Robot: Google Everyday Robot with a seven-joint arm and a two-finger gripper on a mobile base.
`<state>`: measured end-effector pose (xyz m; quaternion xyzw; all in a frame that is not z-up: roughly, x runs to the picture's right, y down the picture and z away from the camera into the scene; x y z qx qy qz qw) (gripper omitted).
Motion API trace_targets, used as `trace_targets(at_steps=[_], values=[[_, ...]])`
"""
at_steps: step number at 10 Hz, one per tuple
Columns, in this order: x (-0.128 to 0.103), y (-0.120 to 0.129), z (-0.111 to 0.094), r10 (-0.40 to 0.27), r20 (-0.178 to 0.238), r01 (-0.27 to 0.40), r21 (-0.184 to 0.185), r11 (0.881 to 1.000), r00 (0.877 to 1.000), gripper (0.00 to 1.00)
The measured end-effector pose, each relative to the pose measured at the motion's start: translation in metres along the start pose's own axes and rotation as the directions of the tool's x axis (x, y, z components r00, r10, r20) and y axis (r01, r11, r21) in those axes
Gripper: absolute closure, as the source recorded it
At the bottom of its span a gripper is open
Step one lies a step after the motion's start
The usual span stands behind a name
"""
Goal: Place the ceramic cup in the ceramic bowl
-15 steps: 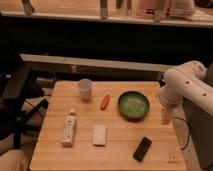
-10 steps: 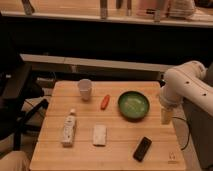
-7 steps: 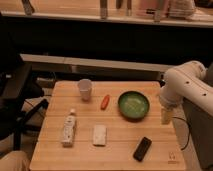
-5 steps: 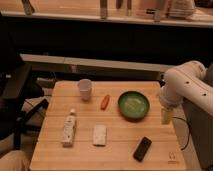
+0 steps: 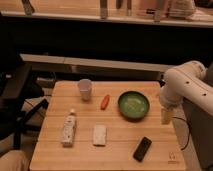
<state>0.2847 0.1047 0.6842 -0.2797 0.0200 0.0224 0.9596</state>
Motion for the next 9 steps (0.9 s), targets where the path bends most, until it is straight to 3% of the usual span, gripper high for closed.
trace_targets(at_steps=[3, 6, 9], values=[[0.0, 0.0, 0.0, 0.0, 0.0, 0.0, 0.0, 1.0, 1.0, 0.2], [-0.059, -0.03, -0.016, -0.101, -0.032, 0.103, 0.051, 0.993, 0.994, 0.2], [-0.078, -0.043, -0.025, -0.161, -0.057, 0.165, 0.072, 0.984, 0.985, 0.2]])
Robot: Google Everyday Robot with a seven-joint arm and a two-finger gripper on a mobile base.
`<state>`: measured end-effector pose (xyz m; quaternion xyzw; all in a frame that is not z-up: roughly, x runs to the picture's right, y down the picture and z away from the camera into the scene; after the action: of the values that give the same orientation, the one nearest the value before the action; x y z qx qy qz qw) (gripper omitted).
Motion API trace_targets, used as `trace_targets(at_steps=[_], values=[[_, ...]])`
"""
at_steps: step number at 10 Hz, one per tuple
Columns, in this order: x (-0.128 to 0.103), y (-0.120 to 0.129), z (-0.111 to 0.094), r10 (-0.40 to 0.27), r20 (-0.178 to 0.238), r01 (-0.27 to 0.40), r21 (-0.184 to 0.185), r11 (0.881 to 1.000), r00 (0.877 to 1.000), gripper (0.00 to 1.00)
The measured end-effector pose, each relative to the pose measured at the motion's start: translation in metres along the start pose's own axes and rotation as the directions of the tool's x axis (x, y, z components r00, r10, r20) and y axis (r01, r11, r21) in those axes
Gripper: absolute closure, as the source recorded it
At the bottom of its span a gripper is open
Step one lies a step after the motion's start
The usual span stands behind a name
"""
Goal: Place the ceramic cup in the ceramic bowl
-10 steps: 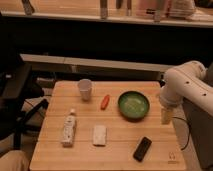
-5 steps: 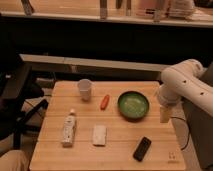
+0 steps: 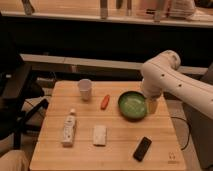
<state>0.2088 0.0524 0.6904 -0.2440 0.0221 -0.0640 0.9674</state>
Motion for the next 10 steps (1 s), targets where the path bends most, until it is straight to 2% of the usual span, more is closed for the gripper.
trace_targets(at_steps=[1, 2, 5, 7, 10], values=[[-0.007, -0.003, -0.003, -0.021, -0.004, 0.021, 0.005, 1.0, 1.0, 0.2], [-0.026, -0.011, -0.008, -0.056, -0.002, 0.056, 0.015, 0.998, 0.998, 0.2], [-0.067, -0.032, -0.017, -0.123, 0.002, 0.122, 0.038, 0.992, 0.992, 0.2], [-0.083, -0.041, -0.021, -0.177, 0.006, 0.176, 0.049, 0.983, 0.984, 0.2], [-0.103, -0.049, -0.022, -0.208, 0.01, 0.207, 0.053, 0.977, 0.978, 0.2]])
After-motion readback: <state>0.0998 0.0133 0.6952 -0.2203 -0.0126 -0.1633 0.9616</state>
